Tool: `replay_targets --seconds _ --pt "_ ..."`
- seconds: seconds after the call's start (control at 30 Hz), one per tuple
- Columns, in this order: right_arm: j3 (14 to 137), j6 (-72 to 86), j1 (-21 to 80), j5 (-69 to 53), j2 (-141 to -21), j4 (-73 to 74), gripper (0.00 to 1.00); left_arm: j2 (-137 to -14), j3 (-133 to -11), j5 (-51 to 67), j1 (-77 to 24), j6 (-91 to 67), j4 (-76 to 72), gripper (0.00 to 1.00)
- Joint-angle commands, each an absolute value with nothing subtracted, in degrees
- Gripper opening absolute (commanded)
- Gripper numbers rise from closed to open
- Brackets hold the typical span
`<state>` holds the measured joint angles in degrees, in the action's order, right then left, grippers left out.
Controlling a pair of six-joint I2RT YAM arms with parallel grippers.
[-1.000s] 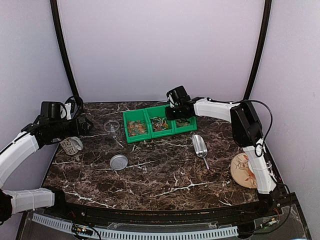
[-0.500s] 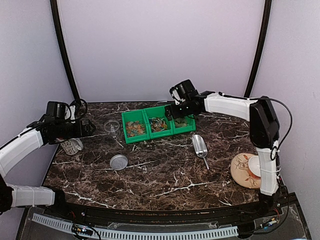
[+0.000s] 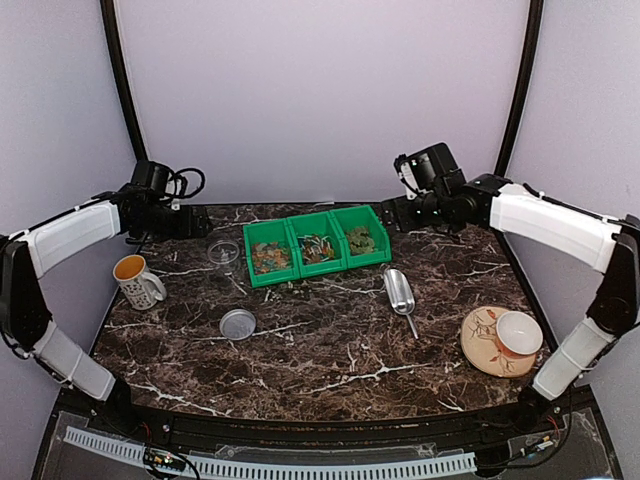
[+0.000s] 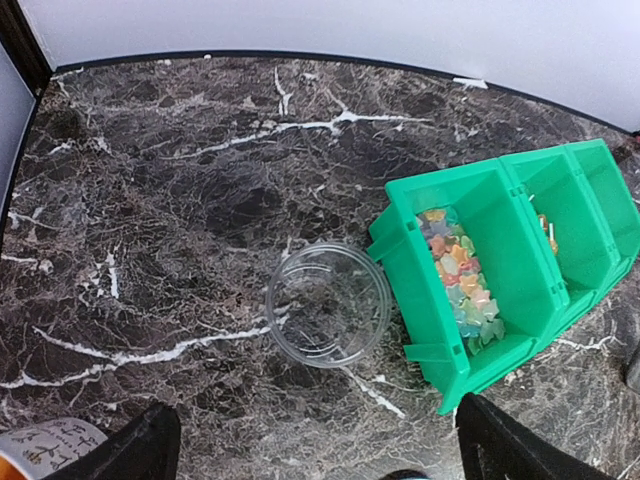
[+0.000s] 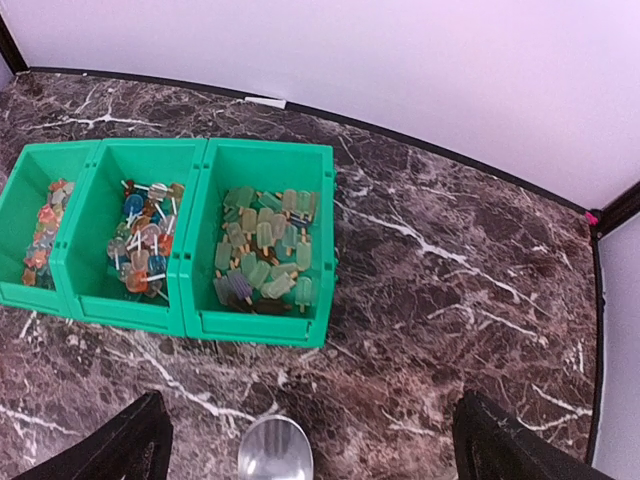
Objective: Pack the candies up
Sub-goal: Pick up the packing bottle from the center of the board.
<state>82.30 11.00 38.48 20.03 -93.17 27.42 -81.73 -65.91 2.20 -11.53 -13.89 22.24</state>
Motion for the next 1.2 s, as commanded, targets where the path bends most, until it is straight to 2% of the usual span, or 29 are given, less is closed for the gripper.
replay_targets --seconds 0.0,0.3,0.6,0.67,0.77,1.0,1.17 --pt "75.25 11.27 39.02 23.13 -83.44 28.95 0.98 -87.93 -70.93 -0.13 -12.23 -12.67 26.17 0.99" --pt "66.67 11.78 39.02 22.16 -72.51 30.29 0.98 -103.80 -83.32 -2.71 -12.65 -8.39 31.33 0.99" --pt "60.30 12.47 39.02 23.42 -64.52 31.99 0.98 -110.67 -85.63 -0.03 -12.65 -7.04 32.39 0.83" --pt "59.30 12.40 39.02 23.62 -62.84 31.76 0.98 -111.74 -86.30 0.11 -12.65 -7.03 32.66 0.75" --pt "58.19 12.31 39.02 24.05 -61.24 31.77 0.98 -112.55 -87.12 0.20 -12.61 -6.82 32.87 0.59" --pt "56.91 11.87 39.02 24.39 -60.29 31.97 0.98 -113.29 -87.46 0.34 -12.57 -6.68 33.23 0.38" --pt "56.34 11.95 39.01 24.05 -60.47 31.47 0.98 -113.46 -87.48 0.32 -12.64 -6.67 33.22 0.28"
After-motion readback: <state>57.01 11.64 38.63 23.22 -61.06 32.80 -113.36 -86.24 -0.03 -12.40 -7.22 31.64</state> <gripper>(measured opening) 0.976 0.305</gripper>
